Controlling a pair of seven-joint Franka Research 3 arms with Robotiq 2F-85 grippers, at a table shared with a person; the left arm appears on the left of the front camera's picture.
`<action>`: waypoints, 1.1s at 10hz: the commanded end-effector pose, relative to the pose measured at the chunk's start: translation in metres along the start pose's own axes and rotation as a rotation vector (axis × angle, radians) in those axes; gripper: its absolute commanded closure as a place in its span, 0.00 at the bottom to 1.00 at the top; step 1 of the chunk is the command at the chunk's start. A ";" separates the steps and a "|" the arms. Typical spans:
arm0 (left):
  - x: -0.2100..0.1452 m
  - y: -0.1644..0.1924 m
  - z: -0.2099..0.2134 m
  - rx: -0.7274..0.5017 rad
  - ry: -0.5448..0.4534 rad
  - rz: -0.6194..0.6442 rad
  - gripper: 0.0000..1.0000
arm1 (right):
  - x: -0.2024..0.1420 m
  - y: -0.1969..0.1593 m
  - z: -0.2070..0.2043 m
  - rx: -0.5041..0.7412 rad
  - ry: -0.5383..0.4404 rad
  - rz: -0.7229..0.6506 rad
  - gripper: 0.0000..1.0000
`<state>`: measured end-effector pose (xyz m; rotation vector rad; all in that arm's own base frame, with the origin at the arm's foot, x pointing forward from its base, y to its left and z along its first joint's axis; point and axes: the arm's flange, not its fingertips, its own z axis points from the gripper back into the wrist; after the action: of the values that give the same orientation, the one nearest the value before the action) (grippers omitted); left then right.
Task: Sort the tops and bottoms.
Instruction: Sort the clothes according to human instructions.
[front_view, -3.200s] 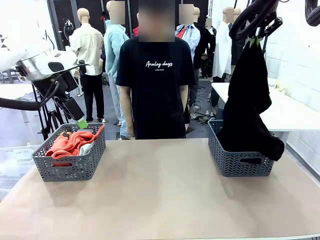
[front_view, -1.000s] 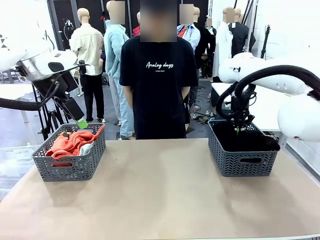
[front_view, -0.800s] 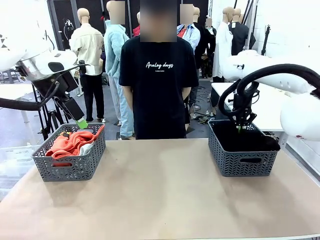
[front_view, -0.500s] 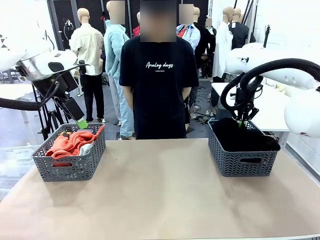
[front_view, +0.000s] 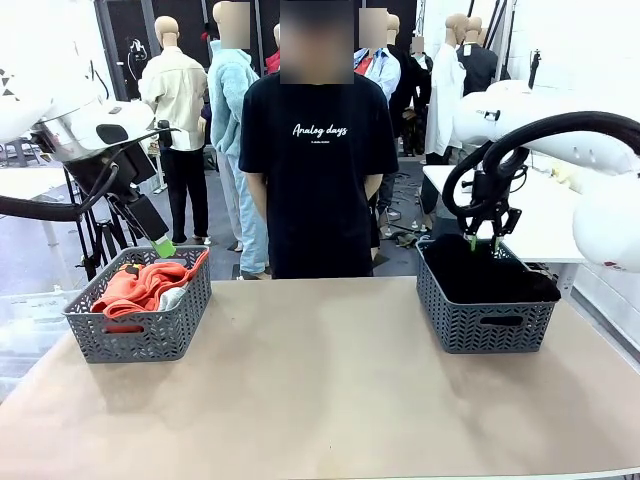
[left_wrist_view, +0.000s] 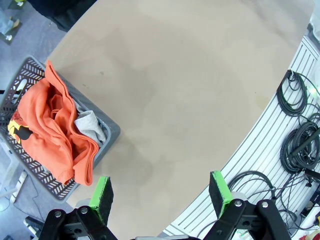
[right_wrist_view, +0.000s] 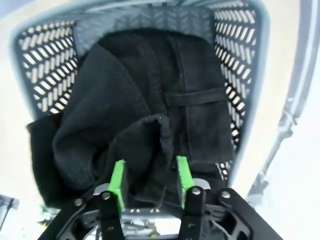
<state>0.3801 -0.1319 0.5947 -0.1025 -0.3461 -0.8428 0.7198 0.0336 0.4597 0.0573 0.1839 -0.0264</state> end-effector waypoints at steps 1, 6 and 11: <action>-0.002 -0.001 0.001 -0.001 0.000 -0.001 0.00 | -0.019 -0.001 0.001 0.010 -0.048 -0.004 0.00; -0.002 -0.001 0.001 -0.001 0.000 -0.001 0.00 | -0.032 -0.001 0.013 -0.009 -0.099 -0.015 0.00; -0.002 -0.001 0.001 -0.001 0.000 -0.001 0.00 | -0.019 0.000 0.019 -0.002 -0.079 -0.007 0.00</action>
<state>0.3801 -0.1319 0.5947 -0.1025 -0.3461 -0.8428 0.7041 0.0333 0.4803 0.0529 0.1084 -0.0459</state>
